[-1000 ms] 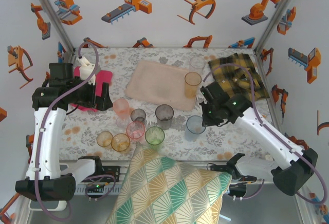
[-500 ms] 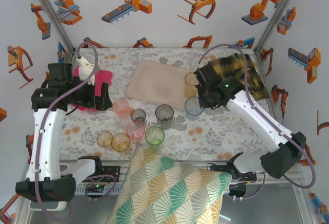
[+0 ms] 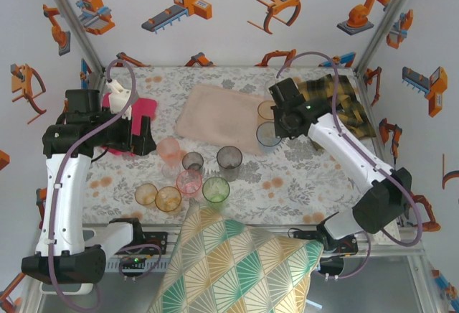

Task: Place the glasses into the tray

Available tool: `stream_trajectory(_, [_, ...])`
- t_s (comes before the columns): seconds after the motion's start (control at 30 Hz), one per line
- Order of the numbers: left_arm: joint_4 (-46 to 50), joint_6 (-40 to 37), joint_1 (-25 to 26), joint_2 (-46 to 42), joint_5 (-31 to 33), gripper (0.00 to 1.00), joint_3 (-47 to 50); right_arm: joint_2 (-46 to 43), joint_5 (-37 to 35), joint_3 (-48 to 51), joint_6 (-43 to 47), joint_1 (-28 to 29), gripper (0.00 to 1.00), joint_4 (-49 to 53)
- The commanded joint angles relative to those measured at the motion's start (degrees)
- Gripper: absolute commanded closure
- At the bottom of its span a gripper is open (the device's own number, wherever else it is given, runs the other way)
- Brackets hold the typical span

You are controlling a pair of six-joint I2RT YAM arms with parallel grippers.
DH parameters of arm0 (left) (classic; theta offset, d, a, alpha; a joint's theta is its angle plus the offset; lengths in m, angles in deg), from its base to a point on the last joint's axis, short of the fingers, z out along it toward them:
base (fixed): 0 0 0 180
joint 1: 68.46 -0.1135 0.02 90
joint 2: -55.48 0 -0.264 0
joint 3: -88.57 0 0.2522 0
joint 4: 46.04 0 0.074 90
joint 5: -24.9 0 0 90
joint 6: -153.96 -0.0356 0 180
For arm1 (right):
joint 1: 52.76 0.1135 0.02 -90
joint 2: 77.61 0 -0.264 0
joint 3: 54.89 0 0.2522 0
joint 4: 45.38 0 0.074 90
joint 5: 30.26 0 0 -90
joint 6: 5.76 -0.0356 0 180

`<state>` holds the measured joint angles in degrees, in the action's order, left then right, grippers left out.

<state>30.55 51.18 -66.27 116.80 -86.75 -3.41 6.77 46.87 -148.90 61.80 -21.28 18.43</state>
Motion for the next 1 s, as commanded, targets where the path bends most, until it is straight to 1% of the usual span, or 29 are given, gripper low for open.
stream_trajectory(0.0, [1.0, -0.7, -0.3, -0.5, 0.1, 0.03, 0.4, 1.2, 1.4, -2.4, 0.3, -1.0, 1.00, -3.6])
stream_trajectory(0.1, [1.0, -0.7, -0.3, -0.6, 0.2, 0.03, 0.8, 2.8, 2.7, -2.8, 0.4, -1.4, 1.00, -4.7])
stream_trajectory(0.33, [1.0, -0.7, -0.4, -0.5, -0.1, 0.03, 0.9, 6.7, 3.2, -4.5, 1.2, -1.8, 1.00, -5.3])
stream_trajectory(0.6, [1.0, -0.7, -0.4, -0.5, -0.2, 0.03, 1.1, 8.8, 2.7, -4.6, 1.9, -2.2, 1.00, -5.5])
stream_trajectory(0.97, [1.0, -0.7, -0.4, -0.7, -0.5, 0.03, 1.2, 11.0, 3.9, -4.1, 1.7, -2.5, 1.00, -6.1])
